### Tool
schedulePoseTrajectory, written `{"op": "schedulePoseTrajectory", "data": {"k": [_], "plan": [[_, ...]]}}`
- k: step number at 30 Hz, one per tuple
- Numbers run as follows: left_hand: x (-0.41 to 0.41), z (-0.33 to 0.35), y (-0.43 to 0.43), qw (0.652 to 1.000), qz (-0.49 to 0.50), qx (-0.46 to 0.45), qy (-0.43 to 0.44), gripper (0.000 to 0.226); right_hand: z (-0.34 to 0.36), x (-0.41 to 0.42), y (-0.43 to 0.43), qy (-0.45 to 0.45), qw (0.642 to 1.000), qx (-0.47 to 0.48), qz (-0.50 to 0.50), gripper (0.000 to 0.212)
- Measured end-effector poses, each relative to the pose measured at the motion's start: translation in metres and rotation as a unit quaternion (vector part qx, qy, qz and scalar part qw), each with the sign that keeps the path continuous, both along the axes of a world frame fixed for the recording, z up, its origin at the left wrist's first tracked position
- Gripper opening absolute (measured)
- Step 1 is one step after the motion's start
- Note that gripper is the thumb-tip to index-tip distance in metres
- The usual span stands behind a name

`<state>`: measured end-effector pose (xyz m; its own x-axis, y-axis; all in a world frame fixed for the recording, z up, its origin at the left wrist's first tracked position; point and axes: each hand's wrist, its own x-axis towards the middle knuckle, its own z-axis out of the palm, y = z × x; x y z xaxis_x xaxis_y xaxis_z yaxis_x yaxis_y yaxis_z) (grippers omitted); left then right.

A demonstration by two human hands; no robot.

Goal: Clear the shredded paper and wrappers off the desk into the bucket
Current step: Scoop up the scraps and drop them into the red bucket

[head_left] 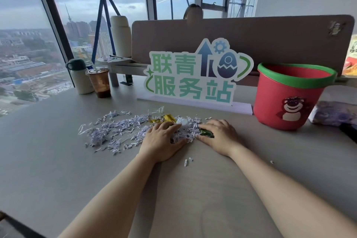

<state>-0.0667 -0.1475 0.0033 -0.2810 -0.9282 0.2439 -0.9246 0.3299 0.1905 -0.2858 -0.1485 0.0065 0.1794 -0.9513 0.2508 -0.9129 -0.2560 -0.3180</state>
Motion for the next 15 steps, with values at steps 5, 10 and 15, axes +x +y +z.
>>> {"op": "schedulePoseTrajectory", "data": {"k": [5, 10, 15], "plan": [[0.0022, -0.0020, -0.0004, 1.000, -0.010, -0.027, 0.010, 0.060, -0.0049, 0.0019, -0.0006, -0.047, 0.999, -0.013, 0.023, 0.038], [0.0009, 0.0025, 0.0030, 0.999, 0.001, -0.018, 0.027, 0.066, -0.0059, 0.0028, -0.0016, -0.070, 0.997, -0.009, 0.033, 0.032], [0.0009, 0.0049, 0.0054, 0.999, -0.008, -0.029, 0.036, 0.061, -0.0057, 0.0029, 0.0011, -0.075, 0.996, -0.027, 0.043, 0.030]]}}
